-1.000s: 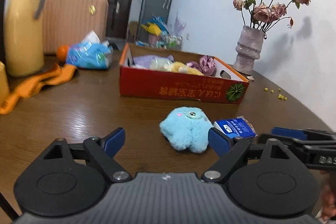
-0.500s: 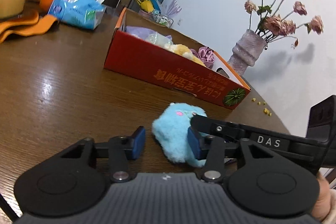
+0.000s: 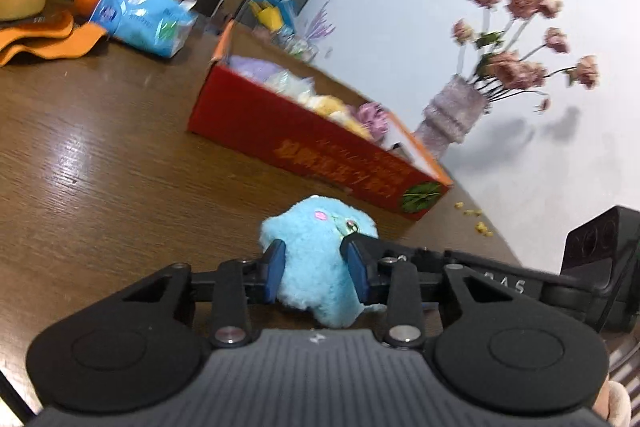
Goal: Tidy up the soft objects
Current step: 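Close both tools on the light-blue plush toy, then carry the blue plush toy with both tools into the box and release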
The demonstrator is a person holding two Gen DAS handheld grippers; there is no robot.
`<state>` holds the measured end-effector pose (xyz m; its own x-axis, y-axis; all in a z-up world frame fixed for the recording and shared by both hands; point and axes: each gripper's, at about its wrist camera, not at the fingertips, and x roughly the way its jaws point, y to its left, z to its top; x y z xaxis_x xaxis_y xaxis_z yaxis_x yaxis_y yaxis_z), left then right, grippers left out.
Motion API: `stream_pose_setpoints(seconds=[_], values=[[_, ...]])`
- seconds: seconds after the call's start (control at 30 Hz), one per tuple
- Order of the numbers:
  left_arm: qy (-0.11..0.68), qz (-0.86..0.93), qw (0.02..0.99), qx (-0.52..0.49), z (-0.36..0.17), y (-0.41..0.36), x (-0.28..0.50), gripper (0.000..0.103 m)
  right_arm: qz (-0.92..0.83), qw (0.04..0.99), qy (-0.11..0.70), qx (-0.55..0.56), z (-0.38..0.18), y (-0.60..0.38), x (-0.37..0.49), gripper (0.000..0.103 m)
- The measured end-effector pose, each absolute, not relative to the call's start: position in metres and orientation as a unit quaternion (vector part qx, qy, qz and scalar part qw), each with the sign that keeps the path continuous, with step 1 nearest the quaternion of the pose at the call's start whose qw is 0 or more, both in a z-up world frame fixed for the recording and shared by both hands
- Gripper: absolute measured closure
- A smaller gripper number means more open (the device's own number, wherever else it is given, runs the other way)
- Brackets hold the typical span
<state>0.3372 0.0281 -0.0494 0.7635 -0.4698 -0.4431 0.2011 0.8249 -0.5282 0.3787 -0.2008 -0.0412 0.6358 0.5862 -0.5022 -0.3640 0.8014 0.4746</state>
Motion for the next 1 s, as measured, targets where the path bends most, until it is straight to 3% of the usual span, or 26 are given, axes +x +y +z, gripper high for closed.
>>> stream_pose_setpoints(seconds=[0.3, 0.5, 0.73, 1.0], values=[[0.261, -0.245, 0.91, -0.209, -0.016, -0.015, 0.286, 0.068, 0.236, 0.912, 0.273, 0.193, -0.009, -0.253, 0.302, 0.065], [0.256, -0.265, 0.911, -0.185, 0.0, -0.052, 0.305, 0.068, 0.207, 0.923, 0.25, 0.205, 0.001, -0.287, 0.296, 0.065], [0.262, -0.307, 0.896, -0.186, 0.036, -0.086, 0.427, 0.069, 0.162, 0.941, 0.216, 0.203, 0.036, -0.318, 0.388, 0.065], [0.302, -0.279, 0.89, -0.196, 0.023, -0.101, 0.567, 0.069, 0.144, 0.932, 0.274, 0.189, 0.039, -0.327, 0.556, 0.065]])
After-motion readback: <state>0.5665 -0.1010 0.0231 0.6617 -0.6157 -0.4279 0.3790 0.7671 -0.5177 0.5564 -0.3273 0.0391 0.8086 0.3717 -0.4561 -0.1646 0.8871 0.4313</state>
